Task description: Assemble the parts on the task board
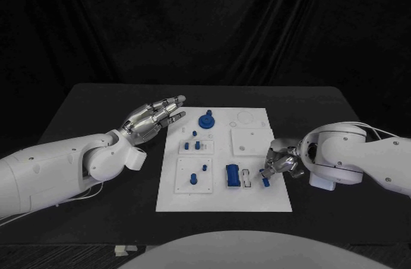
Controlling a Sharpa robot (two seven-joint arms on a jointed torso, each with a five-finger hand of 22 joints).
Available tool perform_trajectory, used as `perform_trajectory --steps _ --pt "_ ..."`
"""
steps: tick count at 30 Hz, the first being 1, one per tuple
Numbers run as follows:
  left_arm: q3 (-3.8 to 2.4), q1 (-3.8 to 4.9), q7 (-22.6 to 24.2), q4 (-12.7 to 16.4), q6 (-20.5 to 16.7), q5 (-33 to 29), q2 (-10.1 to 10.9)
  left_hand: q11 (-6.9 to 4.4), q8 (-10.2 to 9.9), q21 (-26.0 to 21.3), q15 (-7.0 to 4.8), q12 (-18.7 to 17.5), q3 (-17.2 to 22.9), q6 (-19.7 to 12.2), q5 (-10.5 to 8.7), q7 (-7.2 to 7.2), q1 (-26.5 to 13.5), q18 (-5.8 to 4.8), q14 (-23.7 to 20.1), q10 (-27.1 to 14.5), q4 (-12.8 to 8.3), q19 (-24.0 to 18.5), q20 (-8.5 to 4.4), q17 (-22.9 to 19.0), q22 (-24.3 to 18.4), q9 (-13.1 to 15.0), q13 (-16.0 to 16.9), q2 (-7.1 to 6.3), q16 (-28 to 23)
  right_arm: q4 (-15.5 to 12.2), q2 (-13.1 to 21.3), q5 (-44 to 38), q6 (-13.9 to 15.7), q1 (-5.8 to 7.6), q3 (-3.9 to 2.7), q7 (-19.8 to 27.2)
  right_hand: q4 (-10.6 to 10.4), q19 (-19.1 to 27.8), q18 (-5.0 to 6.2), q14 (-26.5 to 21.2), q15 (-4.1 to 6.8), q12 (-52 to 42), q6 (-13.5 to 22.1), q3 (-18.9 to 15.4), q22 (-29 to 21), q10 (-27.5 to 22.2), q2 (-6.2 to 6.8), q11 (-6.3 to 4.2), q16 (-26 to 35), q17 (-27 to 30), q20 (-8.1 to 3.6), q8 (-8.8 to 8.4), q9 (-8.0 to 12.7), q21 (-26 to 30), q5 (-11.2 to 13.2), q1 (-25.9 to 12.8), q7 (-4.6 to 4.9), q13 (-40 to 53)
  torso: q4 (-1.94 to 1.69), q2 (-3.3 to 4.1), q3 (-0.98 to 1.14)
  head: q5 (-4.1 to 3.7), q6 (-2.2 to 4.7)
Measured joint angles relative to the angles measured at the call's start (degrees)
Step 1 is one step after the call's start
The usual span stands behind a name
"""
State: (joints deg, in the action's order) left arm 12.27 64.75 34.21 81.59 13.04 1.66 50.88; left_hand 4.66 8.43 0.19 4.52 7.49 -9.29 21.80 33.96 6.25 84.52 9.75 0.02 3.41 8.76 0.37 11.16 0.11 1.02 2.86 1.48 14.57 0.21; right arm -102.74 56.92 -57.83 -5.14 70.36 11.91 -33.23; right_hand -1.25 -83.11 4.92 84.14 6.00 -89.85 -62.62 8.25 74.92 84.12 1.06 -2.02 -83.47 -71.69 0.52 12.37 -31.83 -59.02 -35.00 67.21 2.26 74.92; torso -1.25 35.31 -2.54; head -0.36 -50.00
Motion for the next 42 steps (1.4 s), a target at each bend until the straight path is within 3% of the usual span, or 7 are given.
perform_trajectory --steps 14,24,34,42 --pt "0.01 -0.01 -0.46 0.09 0.08 0.00 0.03 0.00 0.00 0.00 0.00 0.00 0.16 -0.20 0.00 0.20 0.00 0.00 0.00 0.00 -0.16 0.00 0.00 0.01 0.00 0.00 0.00 0.00 0.00 3.04 -3.80 3.50 0.66 -1.54 0.02 0.29 0.85 0.00 0.00 -0.05 -0.13 0.00 0.14 1.98 -0.01 -0.09 -0.16 0.09 0.00 0.86 0.00 0.34 -0.43 0.29 0.51 -1.55 -0.09 -0.01 -0.06 0.10 -0.01 0.02 0.00" --pt "0.00 -0.02 -0.72 0.11 0.18 0.00 0.00 0.00 0.00 0.00 0.00 0.00 0.16 -0.20 0.00 0.20 0.22 0.00 0.00 0.00 -0.16 0.20 0.20 0.02 0.04 -0.05 0.00 0.22 0.00 3.98 -4.60 4.09 1.90 -1.89 0.02 0.74 2.14 0.00 0.00 -0.05 -0.14 0.00 1.02 4.67 -0.01 -0.10 -0.77 0.10 0.00 1.73 0.00 0.68 -1.05 0.89 4.51 -3.79 -0.22 -0.01 -0.02 0.09 -0.01 0.00 0.00" --pt "0.01 -0.02 -1.07 0.07 0.44 0.00 0.01 0.37 0.00 0.00 0.20 0.00 0.39 -0.20 0.00 0.21 0.22 0.00 0.21 -0.04 -0.39 0.21 0.20 0.03 0.10 -0.04 0.00 0.22 0.00 4.28 -4.91 4.29 3.66 -1.98 0.02 1.57 2.54 0.20 -0.01 -0.05 -0.15 0.00 1.07 5.71 -0.01 -0.10 -0.90 0.10 0.28 2.64 -0.20 0.91 -1.13 1.44 5.59 -4.37 -0.18 -0.01 0.02 0.04 0.00 0.17 0.00" --pt "0.01 -0.02 -1.32 -0.06 0.85 0.00 -0.11 0.38 0.00 0.00 0.41 0.00 0.55 -0.20 -0.01 0.21 0.22 0.00 0.00 -0.04 -0.55 0.00 0.41 0.04 0.09 -0.04 0.00 0.22 0.00 4.28 -5.29 4.36 4.08 -1.99 0.02 2.10 3.88 0.41 0.00 -0.01 -0.20 0.00 1.42 8.14 -0.02 0.03 -0.69 -0.03 0.91 3.95 0.01 0.97 -1.28 2.23 8.77 -5.81 -0.23 -0.02 0.02 0.04 0.01 0.10 0.00"
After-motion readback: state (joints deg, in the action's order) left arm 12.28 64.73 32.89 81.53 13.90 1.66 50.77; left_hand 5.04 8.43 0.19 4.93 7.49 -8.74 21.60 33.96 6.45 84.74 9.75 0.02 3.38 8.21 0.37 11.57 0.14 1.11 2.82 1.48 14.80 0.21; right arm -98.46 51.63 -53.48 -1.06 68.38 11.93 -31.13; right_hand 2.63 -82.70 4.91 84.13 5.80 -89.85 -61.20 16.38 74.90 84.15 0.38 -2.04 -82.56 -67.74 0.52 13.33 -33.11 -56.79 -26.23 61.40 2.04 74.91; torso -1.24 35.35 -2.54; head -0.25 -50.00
